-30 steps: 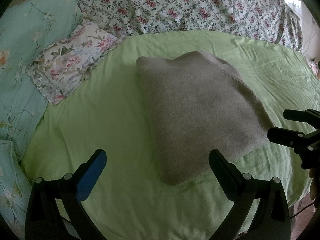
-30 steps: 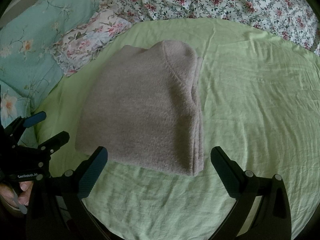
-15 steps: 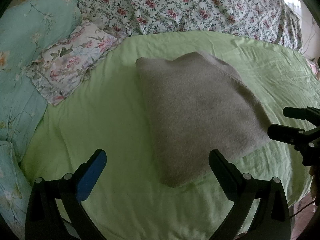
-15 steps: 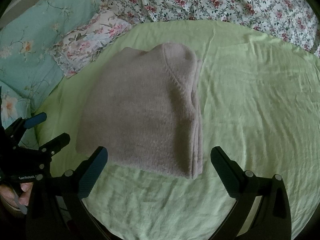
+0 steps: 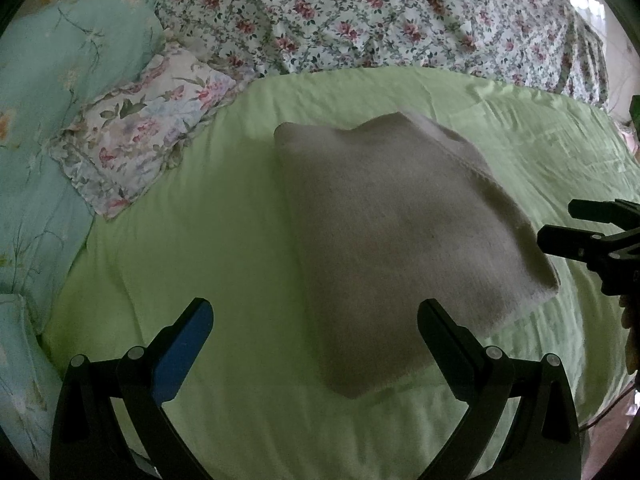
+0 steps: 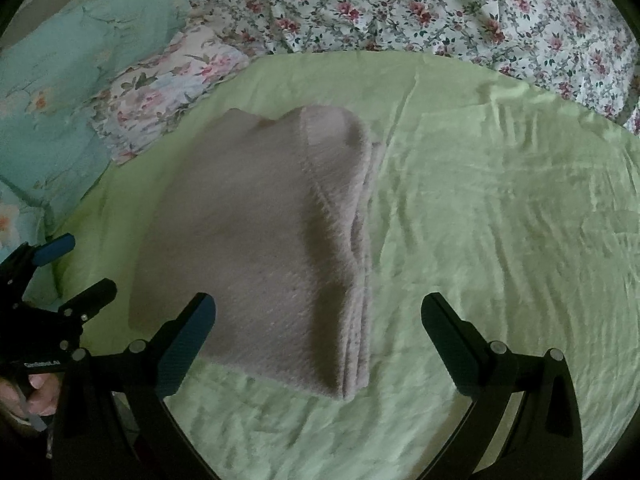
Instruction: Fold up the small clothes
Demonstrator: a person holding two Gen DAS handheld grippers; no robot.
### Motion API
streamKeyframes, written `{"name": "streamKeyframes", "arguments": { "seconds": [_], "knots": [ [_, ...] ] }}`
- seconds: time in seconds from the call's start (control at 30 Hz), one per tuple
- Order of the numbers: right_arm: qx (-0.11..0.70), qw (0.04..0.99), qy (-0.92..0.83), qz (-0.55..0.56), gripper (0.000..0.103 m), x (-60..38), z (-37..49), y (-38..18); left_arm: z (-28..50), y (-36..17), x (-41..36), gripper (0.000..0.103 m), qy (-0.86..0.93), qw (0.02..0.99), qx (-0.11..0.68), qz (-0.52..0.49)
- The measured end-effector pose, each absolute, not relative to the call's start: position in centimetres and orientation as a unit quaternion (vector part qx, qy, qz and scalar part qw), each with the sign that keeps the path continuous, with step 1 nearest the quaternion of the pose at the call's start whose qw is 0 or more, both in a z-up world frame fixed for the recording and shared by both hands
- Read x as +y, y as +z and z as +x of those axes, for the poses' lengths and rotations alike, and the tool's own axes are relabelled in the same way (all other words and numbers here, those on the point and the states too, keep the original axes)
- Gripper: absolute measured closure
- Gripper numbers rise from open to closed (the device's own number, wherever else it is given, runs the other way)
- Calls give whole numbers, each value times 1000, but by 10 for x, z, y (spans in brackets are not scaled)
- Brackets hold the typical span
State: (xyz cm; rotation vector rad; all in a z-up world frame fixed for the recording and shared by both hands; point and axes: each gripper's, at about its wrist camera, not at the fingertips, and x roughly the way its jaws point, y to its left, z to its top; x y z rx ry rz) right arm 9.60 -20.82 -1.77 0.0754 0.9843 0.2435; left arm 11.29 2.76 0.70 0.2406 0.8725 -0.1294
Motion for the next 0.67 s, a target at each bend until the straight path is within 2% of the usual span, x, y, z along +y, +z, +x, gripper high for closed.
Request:
{"name": "streamKeyframes", "arguments": {
  "seconds": [0.67],
  "knots": [
    [475, 871, 120, 44, 0, -203, 102, -26, 121, 6, 31, 1, -44, 902, 414, 115]
  ]
}}
